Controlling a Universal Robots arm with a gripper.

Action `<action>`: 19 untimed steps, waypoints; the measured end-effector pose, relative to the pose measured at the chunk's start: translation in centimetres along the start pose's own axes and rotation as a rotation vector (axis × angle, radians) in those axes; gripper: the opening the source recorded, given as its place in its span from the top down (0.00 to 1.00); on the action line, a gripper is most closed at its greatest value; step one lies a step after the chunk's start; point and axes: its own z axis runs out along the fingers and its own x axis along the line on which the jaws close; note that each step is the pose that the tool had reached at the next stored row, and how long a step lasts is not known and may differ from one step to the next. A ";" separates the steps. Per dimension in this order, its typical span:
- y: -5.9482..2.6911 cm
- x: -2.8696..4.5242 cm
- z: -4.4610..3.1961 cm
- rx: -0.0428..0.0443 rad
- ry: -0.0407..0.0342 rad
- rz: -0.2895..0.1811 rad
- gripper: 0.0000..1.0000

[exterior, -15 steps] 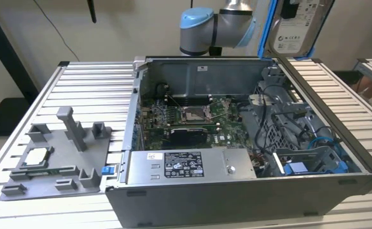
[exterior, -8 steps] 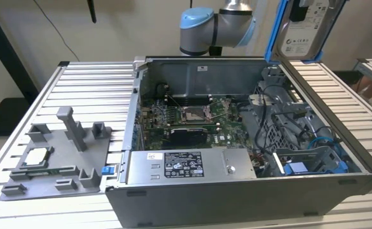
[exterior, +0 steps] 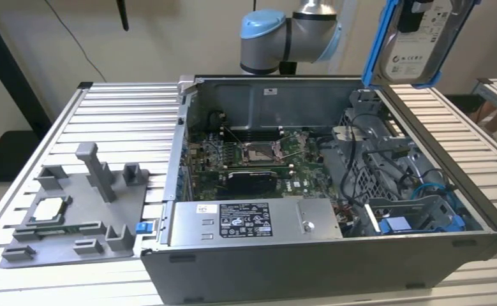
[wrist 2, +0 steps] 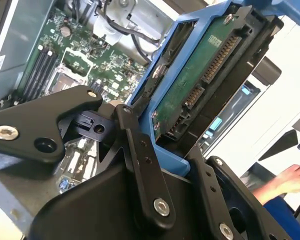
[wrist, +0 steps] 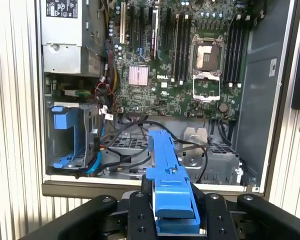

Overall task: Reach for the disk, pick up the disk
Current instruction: 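Pick up the disk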

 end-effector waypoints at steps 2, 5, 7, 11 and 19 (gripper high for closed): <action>-0.25 0.13 0.04 0.0000 0.0001 0.000 1.00; -0.54 0.45 0.11 0.0000 0.0000 0.000 1.00; -0.54 0.76 0.15 0.0000 -0.0001 0.000 1.00; -0.51 1.73 0.23 0.0000 -0.0008 0.000 1.00; 0.38 4.57 0.42 0.0005 -0.0137 0.001 1.00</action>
